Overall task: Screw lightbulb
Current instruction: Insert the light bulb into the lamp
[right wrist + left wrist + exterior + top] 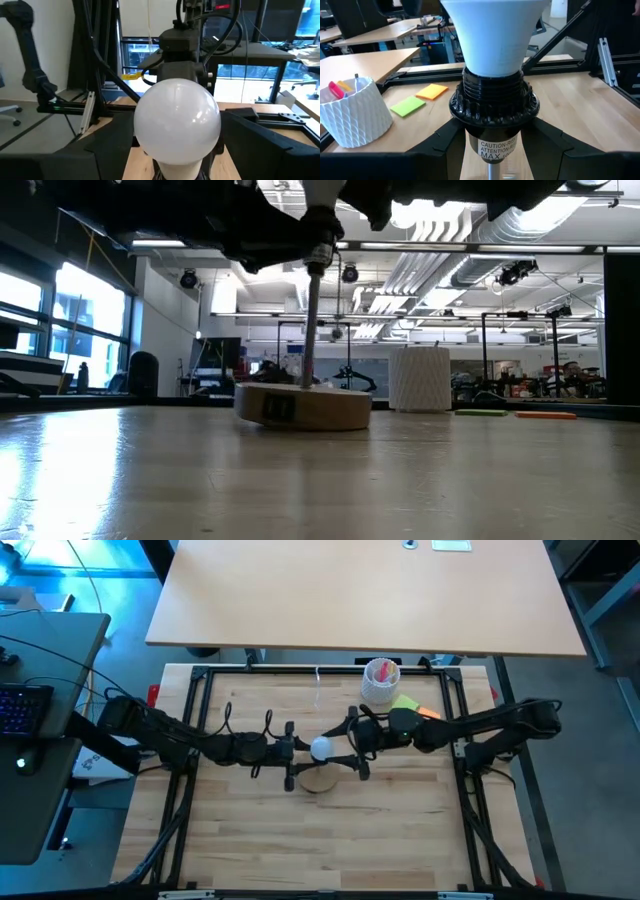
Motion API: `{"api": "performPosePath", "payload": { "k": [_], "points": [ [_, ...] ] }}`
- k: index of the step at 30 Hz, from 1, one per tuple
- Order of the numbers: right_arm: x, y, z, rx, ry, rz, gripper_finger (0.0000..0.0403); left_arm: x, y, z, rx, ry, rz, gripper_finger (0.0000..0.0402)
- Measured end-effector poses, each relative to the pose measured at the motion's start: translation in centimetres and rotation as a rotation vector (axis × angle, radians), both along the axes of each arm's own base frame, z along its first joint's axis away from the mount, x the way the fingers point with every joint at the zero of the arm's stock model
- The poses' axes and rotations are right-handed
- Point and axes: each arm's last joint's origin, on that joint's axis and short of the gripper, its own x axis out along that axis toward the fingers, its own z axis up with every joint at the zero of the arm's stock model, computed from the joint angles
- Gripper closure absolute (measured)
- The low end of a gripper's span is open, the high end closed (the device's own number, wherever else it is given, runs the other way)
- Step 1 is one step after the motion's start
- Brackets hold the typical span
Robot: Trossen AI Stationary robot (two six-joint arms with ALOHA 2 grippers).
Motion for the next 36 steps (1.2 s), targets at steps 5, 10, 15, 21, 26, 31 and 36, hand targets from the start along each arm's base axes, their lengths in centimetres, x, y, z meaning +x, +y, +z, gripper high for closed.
{"api": "performPosePath", "payload": {
  "k": [5, 10, 15, 21, 26, 31, 36],
  "points": [
    [0.1, -0.1, -0.1, 0.005, -0.004, -0.025, 0.0139, 0.3, 0.0, -0.2, -0.004, -0.019, 0.004, 0.0243],
    [0.1, 0.4, -0.2, 0.007, 0.004, -0.091, 0.0177, 0.4, 0.2, -0.3, -0.011, -0.027, 0.025, 0.0243],
    [0.0, 1.9, -0.2, -0.022, 0.006, -0.255, 0.0191, 0.3, 0.4, -0.3, -0.023, -0.035, 0.135, 0.0243],
    [-0.3, 3.0, -0.2, 0.071, -0.001, -0.456, 0.0193, 0.3, 0.5, -0.1, -0.086, -0.069, 0.200, 0.0243],
    [-0.3, 2.6, 0.0, 0.149, -0.015, -0.424, 0.0193, 0.3, 0.5, 0.1, -0.104, -0.093, 0.209, 0.0243],
    [-0.1, 2.2, 0.0, 0.089, -0.008, -0.327, 0.0154, 0.3, 0.4, 0.1, -0.101, -0.088, 0.198, 0.0243],
    [0.0, 1.7, 0.2, 0.038, -0.038, -0.290, 0.0105, 0.3, 0.4, 0.0, -0.098, -0.080, 0.201, 0.0243]
  ]
}}
